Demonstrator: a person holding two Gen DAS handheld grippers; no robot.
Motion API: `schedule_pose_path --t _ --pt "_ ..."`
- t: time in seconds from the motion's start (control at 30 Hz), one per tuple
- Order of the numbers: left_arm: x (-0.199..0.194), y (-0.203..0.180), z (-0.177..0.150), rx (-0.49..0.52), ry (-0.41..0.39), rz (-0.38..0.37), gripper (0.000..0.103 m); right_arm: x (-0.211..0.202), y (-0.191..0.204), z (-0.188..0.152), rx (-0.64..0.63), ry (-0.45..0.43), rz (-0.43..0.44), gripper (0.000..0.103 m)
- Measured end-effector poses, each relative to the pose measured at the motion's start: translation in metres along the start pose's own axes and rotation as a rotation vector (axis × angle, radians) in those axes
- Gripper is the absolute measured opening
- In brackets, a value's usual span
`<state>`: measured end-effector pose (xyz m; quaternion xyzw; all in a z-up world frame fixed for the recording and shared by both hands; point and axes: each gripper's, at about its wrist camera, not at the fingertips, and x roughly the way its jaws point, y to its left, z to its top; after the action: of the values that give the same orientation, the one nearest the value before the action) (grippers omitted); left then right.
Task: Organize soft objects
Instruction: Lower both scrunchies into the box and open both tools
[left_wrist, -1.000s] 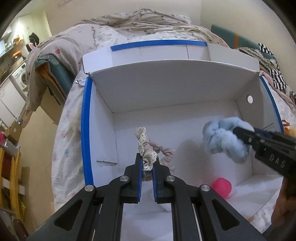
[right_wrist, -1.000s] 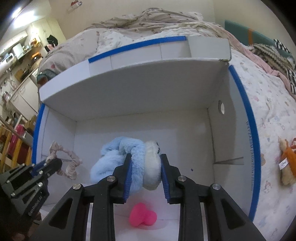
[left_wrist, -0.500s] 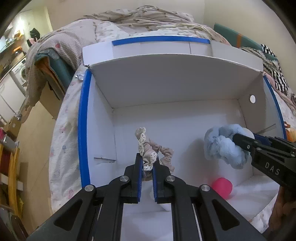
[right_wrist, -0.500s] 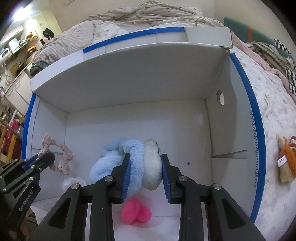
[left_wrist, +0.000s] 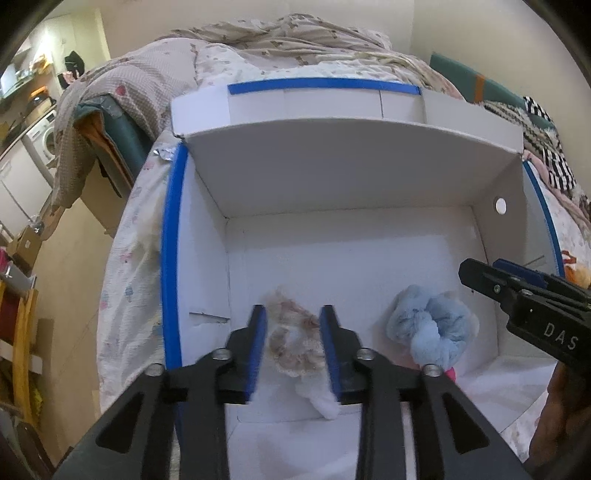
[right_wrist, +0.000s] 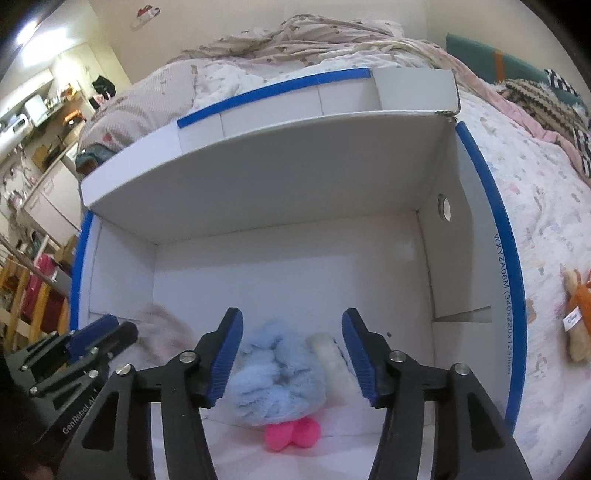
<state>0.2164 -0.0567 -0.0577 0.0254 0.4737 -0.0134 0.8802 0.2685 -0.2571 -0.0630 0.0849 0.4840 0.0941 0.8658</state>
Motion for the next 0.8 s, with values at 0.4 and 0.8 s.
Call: schedule_pose_path --t 0.4,0.8 --pt "-0.017 0.003 0.005 -0.037 -0.058 -0.003 0.067 -0.017 0.004 0.004 0.021 -0.094 0.084 0.103" --pt "-0.035 0.004 0.008 -0.036 -0.094 0.016 0.067 -0.032 0.007 0.008 -0.002 -0.163 0.079 0.103"
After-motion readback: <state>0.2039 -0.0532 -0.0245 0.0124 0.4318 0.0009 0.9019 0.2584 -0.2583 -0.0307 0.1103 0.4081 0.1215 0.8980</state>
